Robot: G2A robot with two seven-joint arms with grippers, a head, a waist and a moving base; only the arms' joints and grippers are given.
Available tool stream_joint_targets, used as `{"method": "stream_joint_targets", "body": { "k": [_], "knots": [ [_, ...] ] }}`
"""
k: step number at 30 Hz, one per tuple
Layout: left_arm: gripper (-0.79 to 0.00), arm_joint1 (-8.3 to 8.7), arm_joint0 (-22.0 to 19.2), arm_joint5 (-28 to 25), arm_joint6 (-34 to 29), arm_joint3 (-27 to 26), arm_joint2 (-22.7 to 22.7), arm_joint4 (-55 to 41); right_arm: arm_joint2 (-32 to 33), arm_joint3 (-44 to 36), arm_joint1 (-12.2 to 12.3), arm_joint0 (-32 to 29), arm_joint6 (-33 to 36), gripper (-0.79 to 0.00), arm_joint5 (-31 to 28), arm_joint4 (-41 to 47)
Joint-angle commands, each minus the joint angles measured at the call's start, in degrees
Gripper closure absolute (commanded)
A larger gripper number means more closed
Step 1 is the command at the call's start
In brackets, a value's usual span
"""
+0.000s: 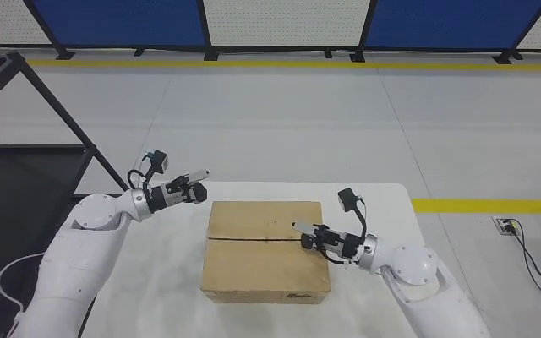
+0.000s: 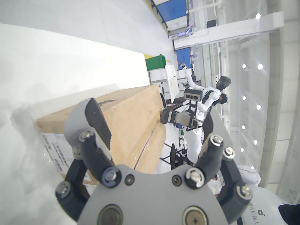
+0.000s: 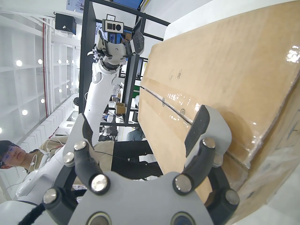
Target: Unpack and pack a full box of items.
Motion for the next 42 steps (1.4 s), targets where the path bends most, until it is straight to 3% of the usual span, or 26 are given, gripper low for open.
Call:
{"method": "stream_joint_targets", "body": {
  "k": [1, 7, 13, 20, 31, 42],
  "knots": [
    [-0.785, 0.81, 1.1, -1.4, 0.3, 1.1, -2.3, -1.7, -0.1, 0.2, 0.0, 0.3, 0.3, -0.785, -0.1, 0.1],
    [-0.785, 3.35, 7.6, -2.2, 0.4, -2.3, -7.6, -3.1, -0.8, 1.3, -0.2, 1.9, 0.9, -0.785, -0.1, 0.3],
    [-0.785, 6.02, 18.1, 1.6, 3.1, -14.0, -11.4, 3.0, -1.6, 2.5, -0.4, 3.7, 1.2, -0.785, -0.2, 0.6],
    [-0.785, 8.78, 28.5, 8.0, 0.6, -26.2, -18.1, 4.8, -2.3, 3.2, -0.6, 4.6, 1.2, -0.785, -0.4, 0.8],
    [-0.785, 8.78, 28.5, 8.0, 0.6, -26.2, -18.1, 4.8, -2.6, 1.7, -0.5, 3.8, 1.3, -0.785, -0.5, 0.1],
    [-0.785, 9.24, 32.9, 11.6, 3.2, -29.6, -18.5, 6.7, -2.8, 3.4, -0.7, 3.8, 0.8, -0.785, -1.2, 1.0]
  ]
}}
